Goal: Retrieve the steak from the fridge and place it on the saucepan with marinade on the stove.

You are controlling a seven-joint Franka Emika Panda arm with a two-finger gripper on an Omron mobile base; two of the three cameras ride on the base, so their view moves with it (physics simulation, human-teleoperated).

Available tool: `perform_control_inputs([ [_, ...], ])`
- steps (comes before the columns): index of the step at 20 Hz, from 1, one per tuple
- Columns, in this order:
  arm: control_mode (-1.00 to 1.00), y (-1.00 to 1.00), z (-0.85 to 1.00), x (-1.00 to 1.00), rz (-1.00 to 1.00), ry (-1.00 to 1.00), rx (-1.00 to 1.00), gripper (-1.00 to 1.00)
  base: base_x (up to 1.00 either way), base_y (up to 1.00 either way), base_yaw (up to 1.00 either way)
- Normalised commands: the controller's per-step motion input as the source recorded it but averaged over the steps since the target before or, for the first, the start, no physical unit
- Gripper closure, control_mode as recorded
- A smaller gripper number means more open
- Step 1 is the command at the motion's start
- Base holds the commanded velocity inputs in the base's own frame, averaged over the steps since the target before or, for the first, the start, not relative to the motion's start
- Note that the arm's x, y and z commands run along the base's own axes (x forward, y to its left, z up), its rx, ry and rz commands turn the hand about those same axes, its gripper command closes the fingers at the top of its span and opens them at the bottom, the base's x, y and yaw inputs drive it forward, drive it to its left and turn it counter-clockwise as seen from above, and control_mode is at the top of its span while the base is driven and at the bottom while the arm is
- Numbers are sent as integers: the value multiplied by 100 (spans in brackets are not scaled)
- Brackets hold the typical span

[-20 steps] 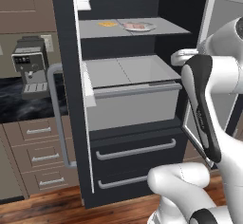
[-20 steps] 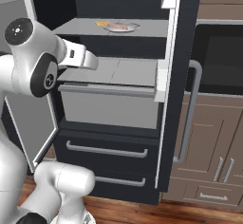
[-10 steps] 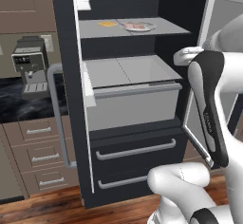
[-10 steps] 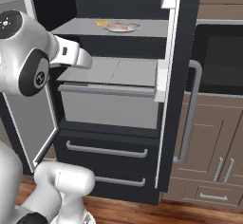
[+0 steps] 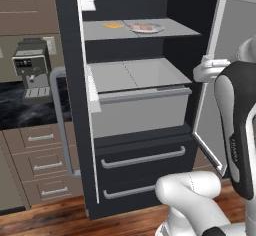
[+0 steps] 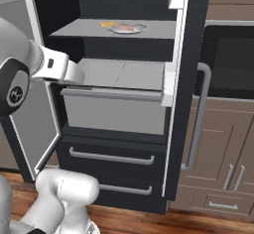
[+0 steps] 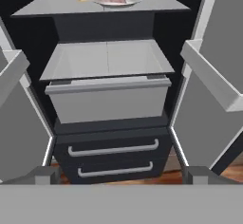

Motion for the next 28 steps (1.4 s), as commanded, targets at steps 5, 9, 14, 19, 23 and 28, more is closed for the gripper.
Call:
perform_control_inputs([
  [5, -100, 4, 0, -23, 0, 17, 0, -100, 0, 0, 0],
  [9, -100, 2, -6, -3, 0, 3, 0, -100, 0, 0, 0],
  [14, -100, 0, -18, 0, 0, 0, 0, -100, 0, 0, 0],
  [19, -100, 1, -28, 0, 0, 0, 0, -100, 0, 0, 0],
  [23, -100, 2, -19, 0, 0, 0, 0, -100, 0, 0, 0],
  [28, -100, 5, -12, 0, 0, 0, -1, -100, 0, 0, 0],
])
